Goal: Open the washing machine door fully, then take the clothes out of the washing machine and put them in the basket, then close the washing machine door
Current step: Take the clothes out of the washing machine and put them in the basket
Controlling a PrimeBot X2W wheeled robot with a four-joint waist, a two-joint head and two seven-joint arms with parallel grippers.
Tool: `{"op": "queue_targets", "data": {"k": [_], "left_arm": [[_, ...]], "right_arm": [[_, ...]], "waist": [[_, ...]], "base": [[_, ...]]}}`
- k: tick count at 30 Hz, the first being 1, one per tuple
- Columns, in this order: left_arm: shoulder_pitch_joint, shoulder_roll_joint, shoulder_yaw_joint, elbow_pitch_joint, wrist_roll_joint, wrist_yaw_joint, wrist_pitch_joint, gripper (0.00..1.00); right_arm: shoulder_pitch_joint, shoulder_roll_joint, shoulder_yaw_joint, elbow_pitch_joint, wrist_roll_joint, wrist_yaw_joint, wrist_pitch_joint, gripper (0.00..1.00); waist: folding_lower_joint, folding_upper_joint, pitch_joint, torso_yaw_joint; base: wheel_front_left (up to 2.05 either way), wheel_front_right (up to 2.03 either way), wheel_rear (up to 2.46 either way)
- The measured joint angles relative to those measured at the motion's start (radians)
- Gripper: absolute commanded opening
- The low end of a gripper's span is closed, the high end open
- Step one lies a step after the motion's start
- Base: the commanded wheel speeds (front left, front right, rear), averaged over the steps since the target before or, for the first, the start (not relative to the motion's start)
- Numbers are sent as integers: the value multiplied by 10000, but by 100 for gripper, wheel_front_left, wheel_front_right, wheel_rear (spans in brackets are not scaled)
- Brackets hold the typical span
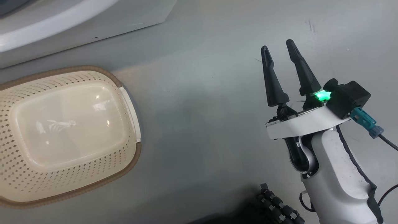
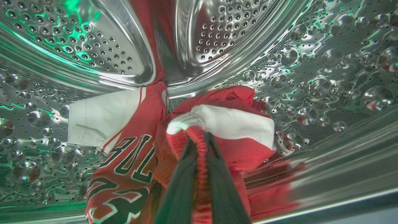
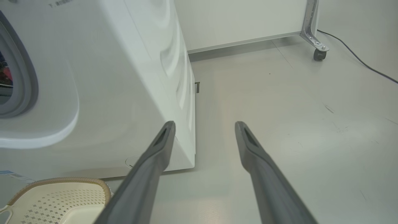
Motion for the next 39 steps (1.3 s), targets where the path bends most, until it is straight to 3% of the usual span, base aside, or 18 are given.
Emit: {"op": "queue_targets", "data": {"k": [11,24,39], "left_arm": [[1597,-435,242,-556,6,-10,-1845,0],[3622,-1342,295,-1185,0,4,-3923,0],[5909,-2286,297,-1781,479,416,-6646,0]], "right_arm": [[25,-6,-249,148,-387,2,0,100],[320,-13,-529,395,-905,13,0,100],[1072,-33,-859,734,-1415,29,0,100]], "waist": [[0,0,-522,363],[0,0,-1265,937],[0,0,-2615,1541]], "base": [[0,0,0],[0,0,0],[0,0,0]]}}
